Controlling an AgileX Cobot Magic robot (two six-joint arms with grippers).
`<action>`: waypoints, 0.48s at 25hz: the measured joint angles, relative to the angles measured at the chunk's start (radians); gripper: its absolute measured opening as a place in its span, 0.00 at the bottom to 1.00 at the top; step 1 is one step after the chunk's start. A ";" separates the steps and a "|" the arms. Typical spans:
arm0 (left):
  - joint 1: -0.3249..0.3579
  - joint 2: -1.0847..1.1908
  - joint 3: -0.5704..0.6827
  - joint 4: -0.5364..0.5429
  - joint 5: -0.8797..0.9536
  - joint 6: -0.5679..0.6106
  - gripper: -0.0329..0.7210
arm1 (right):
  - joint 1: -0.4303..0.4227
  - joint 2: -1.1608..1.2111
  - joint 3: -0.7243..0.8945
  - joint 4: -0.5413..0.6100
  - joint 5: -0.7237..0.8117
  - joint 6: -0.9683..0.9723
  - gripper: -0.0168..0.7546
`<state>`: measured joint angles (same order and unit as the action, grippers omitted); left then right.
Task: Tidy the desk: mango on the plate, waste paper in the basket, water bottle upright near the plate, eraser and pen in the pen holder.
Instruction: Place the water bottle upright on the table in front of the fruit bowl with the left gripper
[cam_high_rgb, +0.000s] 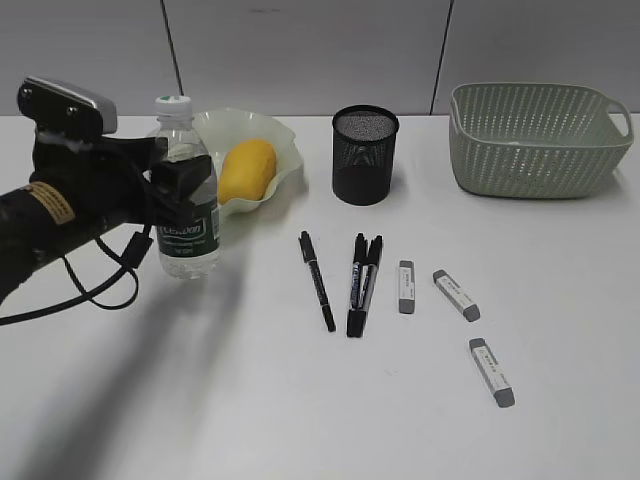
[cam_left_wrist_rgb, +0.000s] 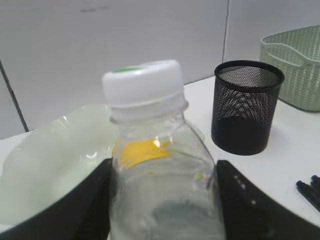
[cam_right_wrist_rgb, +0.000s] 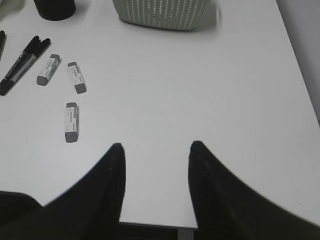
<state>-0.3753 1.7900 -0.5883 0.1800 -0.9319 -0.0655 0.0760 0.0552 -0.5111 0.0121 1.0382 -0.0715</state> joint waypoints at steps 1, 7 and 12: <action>0.001 0.029 0.000 -0.011 -0.039 0.007 0.62 | 0.000 0.000 0.000 0.000 0.000 0.000 0.46; 0.001 0.131 0.001 -0.033 -0.176 0.066 0.62 | 0.000 0.000 0.000 0.000 0.000 0.000 0.46; 0.001 0.143 0.031 -0.038 -0.208 0.066 0.62 | 0.000 0.000 0.000 0.000 0.000 0.000 0.46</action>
<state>-0.3745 1.9327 -0.5571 0.1424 -1.1397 0.0000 0.0760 0.0552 -0.5111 0.0121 1.0382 -0.0715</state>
